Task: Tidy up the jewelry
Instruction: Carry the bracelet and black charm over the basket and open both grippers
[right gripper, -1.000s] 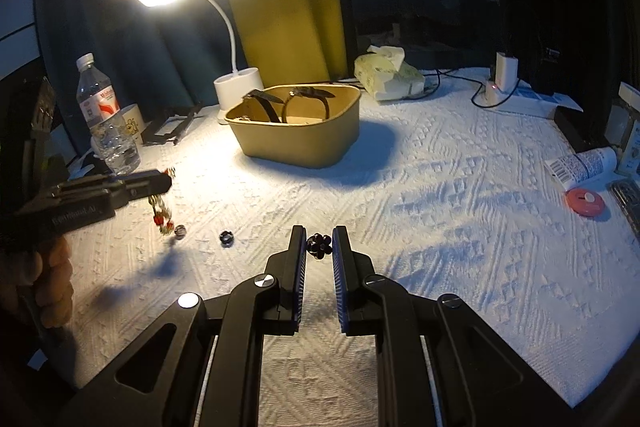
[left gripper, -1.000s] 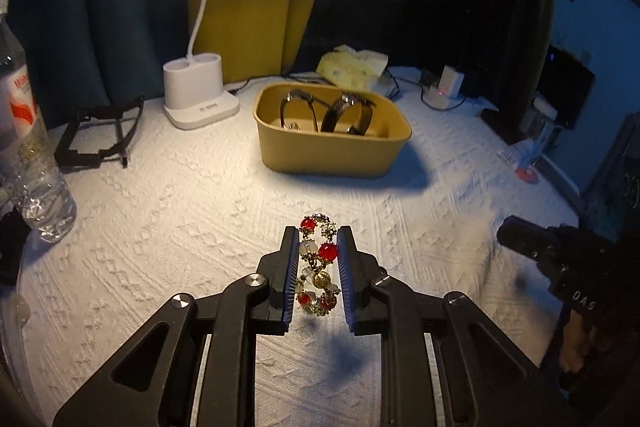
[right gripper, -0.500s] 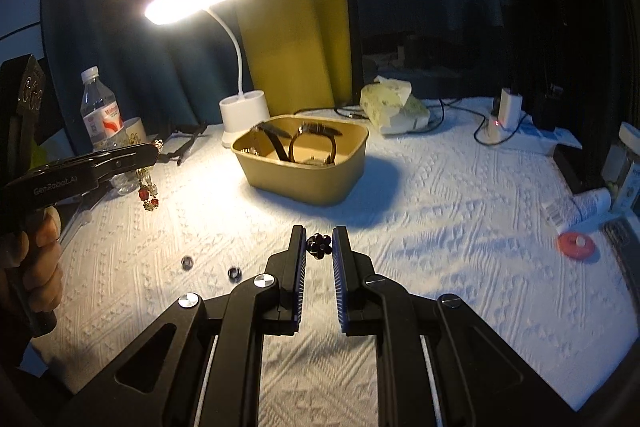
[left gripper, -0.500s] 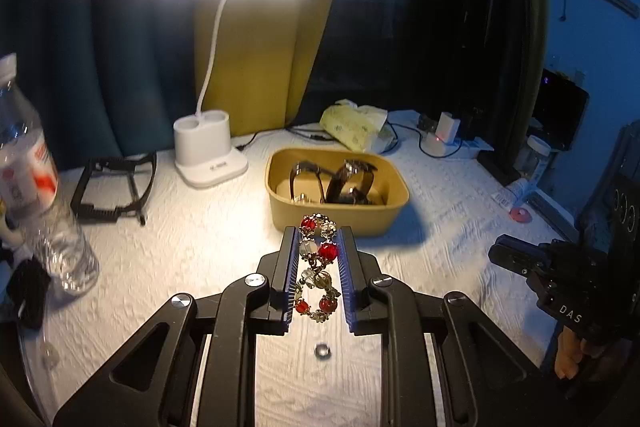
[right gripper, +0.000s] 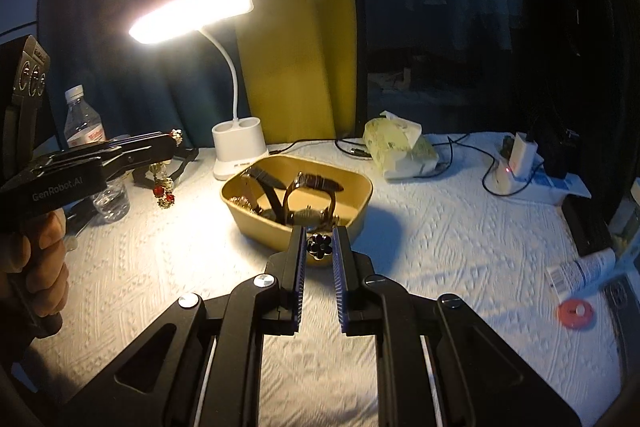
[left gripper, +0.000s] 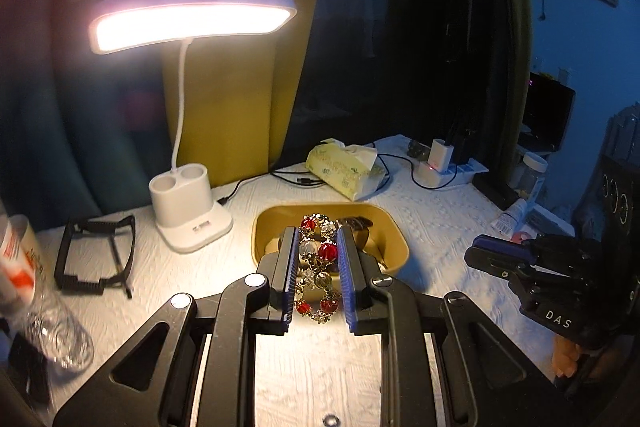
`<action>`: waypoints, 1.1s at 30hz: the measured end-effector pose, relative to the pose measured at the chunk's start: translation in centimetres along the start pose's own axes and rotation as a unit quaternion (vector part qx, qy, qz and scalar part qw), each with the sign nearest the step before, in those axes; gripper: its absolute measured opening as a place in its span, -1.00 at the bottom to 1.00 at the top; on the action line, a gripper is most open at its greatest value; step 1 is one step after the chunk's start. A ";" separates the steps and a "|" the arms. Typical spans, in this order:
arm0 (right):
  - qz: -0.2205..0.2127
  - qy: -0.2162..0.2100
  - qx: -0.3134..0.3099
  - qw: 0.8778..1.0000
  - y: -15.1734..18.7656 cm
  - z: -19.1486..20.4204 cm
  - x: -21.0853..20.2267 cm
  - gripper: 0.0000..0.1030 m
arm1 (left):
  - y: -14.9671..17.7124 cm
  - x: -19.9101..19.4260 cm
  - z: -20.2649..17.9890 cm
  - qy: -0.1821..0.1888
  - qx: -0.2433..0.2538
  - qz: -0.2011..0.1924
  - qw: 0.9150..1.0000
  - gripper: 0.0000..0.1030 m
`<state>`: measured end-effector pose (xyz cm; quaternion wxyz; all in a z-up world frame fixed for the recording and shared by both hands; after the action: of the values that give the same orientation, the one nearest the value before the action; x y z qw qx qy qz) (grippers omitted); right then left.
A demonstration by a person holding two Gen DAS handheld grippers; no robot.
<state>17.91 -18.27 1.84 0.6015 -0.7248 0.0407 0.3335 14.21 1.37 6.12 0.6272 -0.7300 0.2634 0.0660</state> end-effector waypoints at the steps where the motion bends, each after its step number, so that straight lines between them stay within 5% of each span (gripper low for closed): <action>1: 0.000 0.000 0.000 1.000 -0.2 0.0 0.3 -0.75 | -0.2 0.3 0.2 0.001 0.001 0.000 1.000 -0.59; 33: 0.019 0.002 0.007 1.000 -4.7 -1.0 12.1 -0.75 | -2.7 11.7 6.8 0.010 -0.068 0.051 0.996 -0.59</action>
<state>29.86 -13.70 -0.60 0.6000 -0.7202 0.0578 0.3436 27.07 4.48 2.11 0.5693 -0.7572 0.3012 0.1083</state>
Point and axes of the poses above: each gripper's, at about its wrist camera, not at the fingertips, and x roughly the way its jaws point, z to its left, y to its underside, the point moved 1 cm from there along x, roughly the way its jaws point, and after that the axes turned 14 degrees about y, right-handed, at the moved point
